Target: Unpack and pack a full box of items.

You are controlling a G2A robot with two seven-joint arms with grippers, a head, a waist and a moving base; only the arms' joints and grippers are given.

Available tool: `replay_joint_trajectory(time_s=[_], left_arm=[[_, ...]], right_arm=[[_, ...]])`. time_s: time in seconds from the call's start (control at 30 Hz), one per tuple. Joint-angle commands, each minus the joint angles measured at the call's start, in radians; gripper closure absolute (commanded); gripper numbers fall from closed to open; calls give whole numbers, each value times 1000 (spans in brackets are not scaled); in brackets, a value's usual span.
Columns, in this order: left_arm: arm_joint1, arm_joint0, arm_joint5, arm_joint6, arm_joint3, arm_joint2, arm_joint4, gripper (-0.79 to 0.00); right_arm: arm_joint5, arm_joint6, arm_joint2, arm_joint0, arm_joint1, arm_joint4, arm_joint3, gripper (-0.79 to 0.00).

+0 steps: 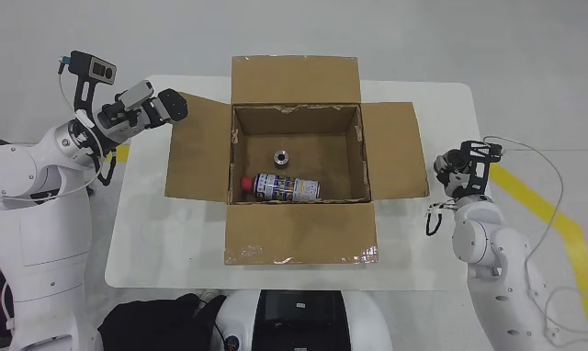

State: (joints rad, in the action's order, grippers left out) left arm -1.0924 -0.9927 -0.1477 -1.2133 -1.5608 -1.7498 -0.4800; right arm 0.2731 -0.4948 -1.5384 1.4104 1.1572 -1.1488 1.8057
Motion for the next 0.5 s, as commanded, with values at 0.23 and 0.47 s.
replay_joint_trajectory(time_s=[0.23, 0.47], left_arm=[[0, 0, 0, 0, 0, 0, 0, -785], [0, 0, 0, 0, 0, 0, 0, -785]], right_arm=[[-16, 15, 5, -29, 5, -5, -69, 0], [0, 15, 8, -51, 9, -18, -110, 0]])
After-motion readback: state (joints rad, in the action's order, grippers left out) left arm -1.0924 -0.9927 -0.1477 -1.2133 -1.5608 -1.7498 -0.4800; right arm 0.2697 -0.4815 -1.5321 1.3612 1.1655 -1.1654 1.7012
